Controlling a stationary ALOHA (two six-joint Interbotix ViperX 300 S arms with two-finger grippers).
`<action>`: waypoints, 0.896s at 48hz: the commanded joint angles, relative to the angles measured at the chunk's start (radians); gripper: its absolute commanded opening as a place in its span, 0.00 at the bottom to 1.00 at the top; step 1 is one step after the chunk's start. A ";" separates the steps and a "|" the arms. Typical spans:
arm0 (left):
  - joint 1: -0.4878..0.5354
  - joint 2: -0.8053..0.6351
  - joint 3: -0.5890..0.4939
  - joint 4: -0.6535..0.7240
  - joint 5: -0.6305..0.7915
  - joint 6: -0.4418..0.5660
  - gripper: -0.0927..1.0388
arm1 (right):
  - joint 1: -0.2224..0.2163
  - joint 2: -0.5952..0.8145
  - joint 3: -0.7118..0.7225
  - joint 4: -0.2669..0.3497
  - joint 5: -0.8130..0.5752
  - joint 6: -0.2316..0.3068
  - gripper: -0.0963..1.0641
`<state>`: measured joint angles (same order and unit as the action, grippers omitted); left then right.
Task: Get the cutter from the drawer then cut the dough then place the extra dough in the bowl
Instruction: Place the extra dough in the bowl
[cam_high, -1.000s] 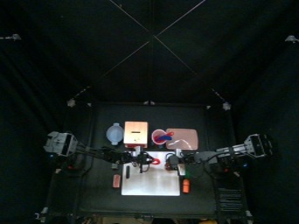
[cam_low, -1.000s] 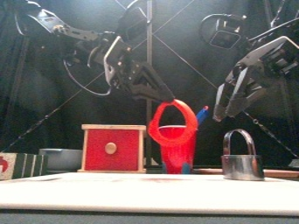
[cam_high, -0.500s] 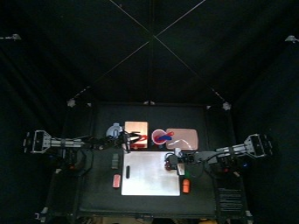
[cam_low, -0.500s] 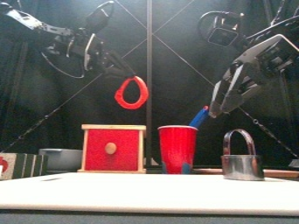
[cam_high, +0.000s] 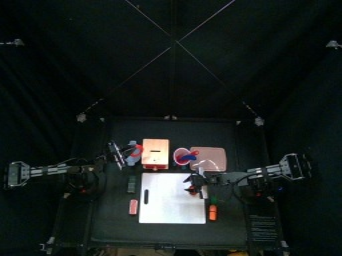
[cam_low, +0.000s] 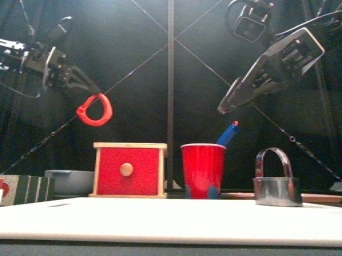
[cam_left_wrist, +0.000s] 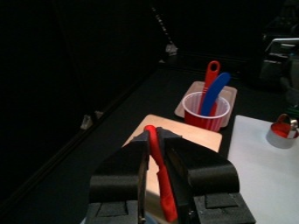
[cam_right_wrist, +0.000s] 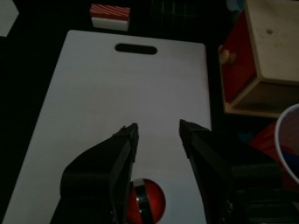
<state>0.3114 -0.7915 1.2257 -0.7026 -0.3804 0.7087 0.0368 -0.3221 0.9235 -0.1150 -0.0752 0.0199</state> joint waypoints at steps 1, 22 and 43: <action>0.038 -0.009 0.026 -0.014 0.005 0.000 0.62 | -0.008 -0.012 -0.017 0.000 -0.026 -0.002 0.77; 0.137 0.138 0.026 -0.064 0.020 -0.005 0.90 | -0.011 -0.009 -0.026 0.003 -0.031 0.006 0.77; -0.084 0.104 -0.054 -0.018 -0.051 -0.060 0.89 | -0.035 -0.006 -0.069 -0.023 -0.156 -0.008 0.77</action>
<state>0.3129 -0.6857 1.2149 -0.7547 -0.4111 0.6519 0.0199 -0.3160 0.8882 -0.1273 -0.1565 0.0077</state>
